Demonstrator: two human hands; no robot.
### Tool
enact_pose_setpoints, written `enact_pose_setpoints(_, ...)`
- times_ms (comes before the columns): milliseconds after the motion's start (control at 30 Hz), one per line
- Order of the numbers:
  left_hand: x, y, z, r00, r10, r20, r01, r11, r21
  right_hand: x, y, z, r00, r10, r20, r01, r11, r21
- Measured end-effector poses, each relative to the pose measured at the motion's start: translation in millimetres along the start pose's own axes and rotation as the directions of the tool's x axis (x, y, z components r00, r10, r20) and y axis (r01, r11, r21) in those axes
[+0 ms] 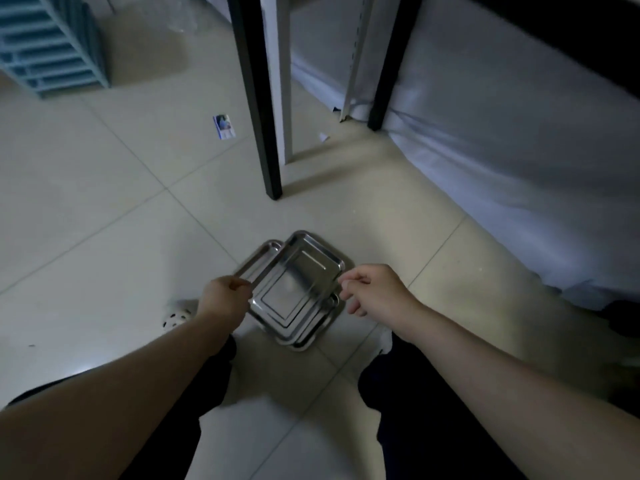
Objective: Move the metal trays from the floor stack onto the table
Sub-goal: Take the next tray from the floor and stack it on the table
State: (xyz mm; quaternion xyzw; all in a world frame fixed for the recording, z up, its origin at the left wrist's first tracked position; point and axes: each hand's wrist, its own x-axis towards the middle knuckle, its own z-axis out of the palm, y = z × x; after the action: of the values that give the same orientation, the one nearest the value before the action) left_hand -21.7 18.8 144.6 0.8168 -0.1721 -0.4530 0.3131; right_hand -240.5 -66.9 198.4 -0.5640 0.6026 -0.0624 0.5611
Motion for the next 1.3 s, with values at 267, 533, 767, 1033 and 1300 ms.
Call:
enact_pose_setpoints(267, 61.6, -46.8, 9.6, 0.991, -0.135, 0.023, 0.132, 0.987, 0.094, 67.0, 69.2, 59.2, 0.949, 0.313, 0.029, -0.314, 0.943, 0.109)
enact_pose_setpoints(533, 118.5, -77.4, 25.5, 0.990, -0.141, 0.029, 0.127, 0.950, 0.287, 119.5, 113.2, 102.9, 0.870, 0.492, 0.017, -0.488, 0.856, 0.173)
enact_pose_setpoints(767, 168.2, -100.9, 44.0, 0.987, -0.143, 0.073, 0.107, 0.925, 0.364, 164.7, 140.7, 134.5, 0.797, 0.602, 0.053, -0.600, 0.779, 0.181)
enact_pose_setpoints(1033, 211.7, -114.1, 57.1, 0.982, -0.140, 0.125, 0.058, 0.861, 0.505, 200.8, 170.0, 157.9, 0.726, 0.685, 0.060, -0.666, 0.679, 0.309)
enact_pose_setpoints(1300, 226.5, -123.4, 72.6, 0.971, -0.168, 0.170, 0.058, 0.856, 0.514, 218.7, 195.6, 167.0, 0.726, 0.676, 0.124, -0.663, 0.641, 0.387)
